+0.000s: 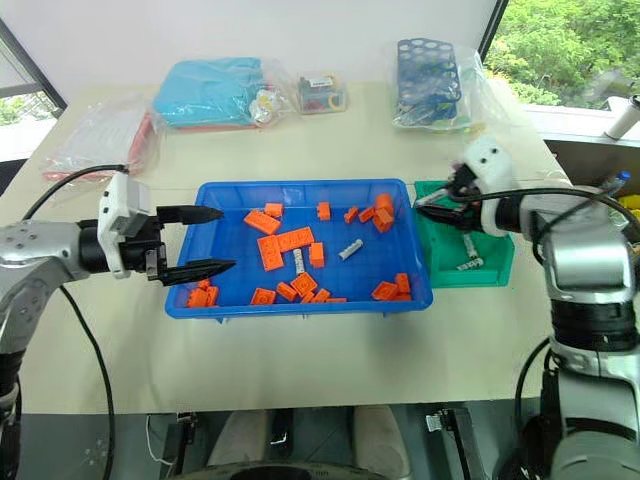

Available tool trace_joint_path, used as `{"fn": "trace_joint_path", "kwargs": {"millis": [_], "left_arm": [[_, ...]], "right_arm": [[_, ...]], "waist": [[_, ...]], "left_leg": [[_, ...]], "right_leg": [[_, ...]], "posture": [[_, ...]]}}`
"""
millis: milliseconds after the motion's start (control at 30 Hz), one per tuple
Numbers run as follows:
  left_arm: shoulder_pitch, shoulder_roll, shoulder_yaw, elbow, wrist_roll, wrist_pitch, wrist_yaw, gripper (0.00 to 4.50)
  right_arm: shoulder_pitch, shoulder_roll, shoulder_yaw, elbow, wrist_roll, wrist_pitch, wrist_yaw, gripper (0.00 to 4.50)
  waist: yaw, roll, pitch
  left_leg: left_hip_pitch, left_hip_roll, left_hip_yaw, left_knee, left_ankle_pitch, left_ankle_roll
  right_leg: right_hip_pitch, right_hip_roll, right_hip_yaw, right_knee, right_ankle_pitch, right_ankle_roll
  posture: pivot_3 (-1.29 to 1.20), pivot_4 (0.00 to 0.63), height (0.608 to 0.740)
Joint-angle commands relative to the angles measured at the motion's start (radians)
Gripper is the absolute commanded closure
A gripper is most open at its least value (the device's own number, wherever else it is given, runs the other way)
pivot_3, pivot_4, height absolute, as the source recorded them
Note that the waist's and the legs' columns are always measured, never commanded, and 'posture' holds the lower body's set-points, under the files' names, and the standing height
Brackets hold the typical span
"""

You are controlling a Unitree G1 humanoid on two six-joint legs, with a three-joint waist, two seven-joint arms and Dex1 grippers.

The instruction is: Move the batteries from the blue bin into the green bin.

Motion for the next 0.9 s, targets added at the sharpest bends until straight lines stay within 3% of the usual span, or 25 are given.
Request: {"fn": "trace_joint_path", "kwargs": {"millis": [33,100,200,467,667,900], "left_arm": [[-0.022,0.000,-0.005,0.007,0.011,-0.016,-0.004,0.00],[-0.027,-0.003,-0.010,0.012,0.014,-0.020,-0.007,0.00],[-0.034,-0.004,-0.013,0.017,0.017,-0.023,-0.011,0.00],[-0.010,0.007,0.007,-0.008,0.012,-0.021,-0.017,0.00],[0.000,0.009,0.001,-0.015,0.019,-0.026,-0.021,0.00],[0.016,0.017,0.011,-0.034,0.020,-0.025,-0.009,0.00]], "right_arm": [[0.050,-0.030,-0.044,-0.063,0.025,-0.003,-0.047,2.28],[0.073,-0.035,-0.042,-0.060,0.033,-0.012,-0.068,1.26],[0.075,-0.047,-0.026,-0.043,0.035,-0.044,-0.091,0.06],[-0.107,-0.061,0.030,-0.011,0.144,-0.105,-0.014,0.06],[-0.152,0.017,0.268,-0.077,0.189,-0.155,0.102,0.06],[-0.238,0.223,0.529,0.089,0.071,-0.252,0.056,0.06]], "waist": [[0.000,0.000,0.000],[0.005,0.000,0.000],[0.009,0.000,0.000],[0.007,0.000,0.000],[0.008,0.000,0.000],[0.012,0.000,0.000]], "left_leg": [[0.000,0.000,0.000,0.000,0.000,0.000],[0.000,0.000,0.000,0.000,0.000,0.000],[0.000,-0.001,0.000,0.001,0.000,0.000],[0.000,0.000,0.000,0.001,0.000,0.000],[0.000,0.002,-0.001,0.001,0.000,0.000],[0.000,0.002,0.000,0.002,0.000,0.000]], "right_leg": [[0.000,0.000,0.000,0.000,0.000,0.000],[0.000,0.000,0.000,0.000,0.000,0.000],[0.001,-0.001,0.000,0.000,0.000,0.000],[0.001,0.000,0.000,0.000,0.000,0.000],[0.001,0.000,0.000,0.000,0.000,0.000],[0.001,-0.001,-0.001,0.000,0.000,0.000]], "posture": [[0.00,0.150,0.739],[0.00,0.150,0.739],[0.00,0.150,0.739],[0.00,0.150,0.739],[0.00,0.150,0.739],[0.00,0.150,0.739]]}}
